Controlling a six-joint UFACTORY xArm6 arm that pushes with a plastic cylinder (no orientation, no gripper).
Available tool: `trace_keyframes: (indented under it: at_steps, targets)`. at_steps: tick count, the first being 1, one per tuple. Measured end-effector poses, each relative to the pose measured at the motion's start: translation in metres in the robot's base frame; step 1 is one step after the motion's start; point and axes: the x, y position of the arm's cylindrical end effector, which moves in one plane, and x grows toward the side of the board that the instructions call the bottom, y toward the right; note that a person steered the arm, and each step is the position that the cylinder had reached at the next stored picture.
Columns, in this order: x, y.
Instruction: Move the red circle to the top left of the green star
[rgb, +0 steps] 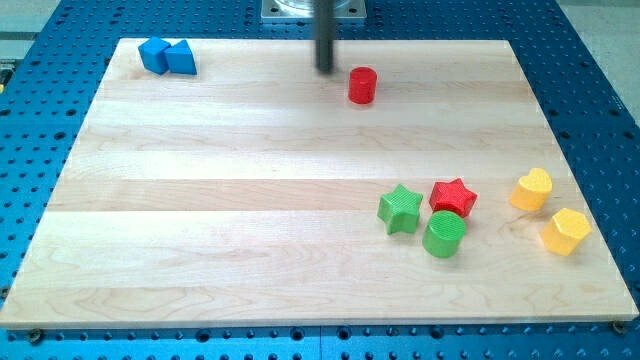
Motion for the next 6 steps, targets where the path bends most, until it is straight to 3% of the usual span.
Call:
trace_keyframes:
  at_steps: [1,3,4,5,6]
  targets:
    - [0.081,0.011]
    - [0.094,-0.013]
    - [0.164,-0.012]
    - [0.168,0.028]
    - [0.161,0.119]
